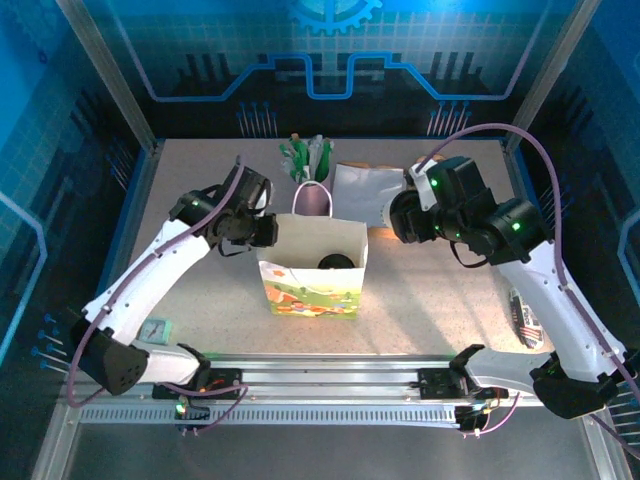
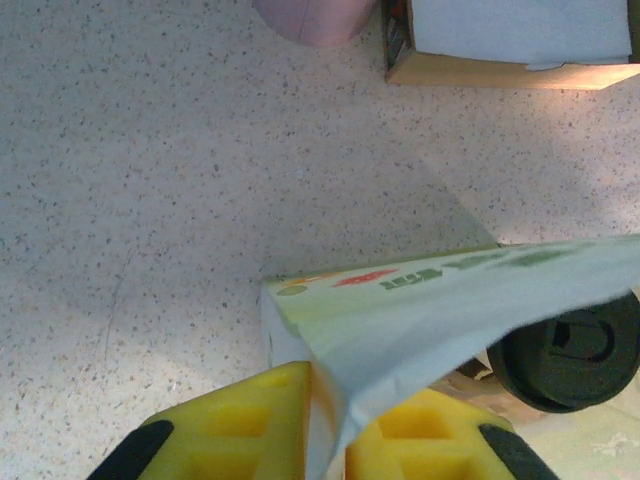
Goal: Pack the takeout coffee
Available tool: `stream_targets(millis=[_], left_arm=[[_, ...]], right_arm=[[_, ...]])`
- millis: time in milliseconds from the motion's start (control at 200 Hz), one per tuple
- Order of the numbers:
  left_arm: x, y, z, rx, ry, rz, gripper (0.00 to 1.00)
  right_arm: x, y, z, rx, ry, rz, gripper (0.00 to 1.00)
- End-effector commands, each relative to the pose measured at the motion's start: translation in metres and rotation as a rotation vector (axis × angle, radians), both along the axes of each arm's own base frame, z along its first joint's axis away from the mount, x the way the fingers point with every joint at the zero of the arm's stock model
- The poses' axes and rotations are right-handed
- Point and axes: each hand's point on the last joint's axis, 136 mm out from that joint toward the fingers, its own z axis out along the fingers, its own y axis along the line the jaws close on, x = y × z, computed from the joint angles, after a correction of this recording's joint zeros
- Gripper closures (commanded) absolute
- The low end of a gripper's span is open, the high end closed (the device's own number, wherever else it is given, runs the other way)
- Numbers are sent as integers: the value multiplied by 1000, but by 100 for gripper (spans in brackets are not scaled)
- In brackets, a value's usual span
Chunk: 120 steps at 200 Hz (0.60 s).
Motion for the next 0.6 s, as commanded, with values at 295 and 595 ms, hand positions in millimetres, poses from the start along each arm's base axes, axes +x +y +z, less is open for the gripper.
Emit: stream_targets(millis=[295,595], left_arm=[[33,-22,28,-29,-125,-85,84],[51,-37,35,-55,-160,-111,84]], right_arm=[[-22,18,39,52,-57,138,32],[-35,50,54,68,-67,269,33]])
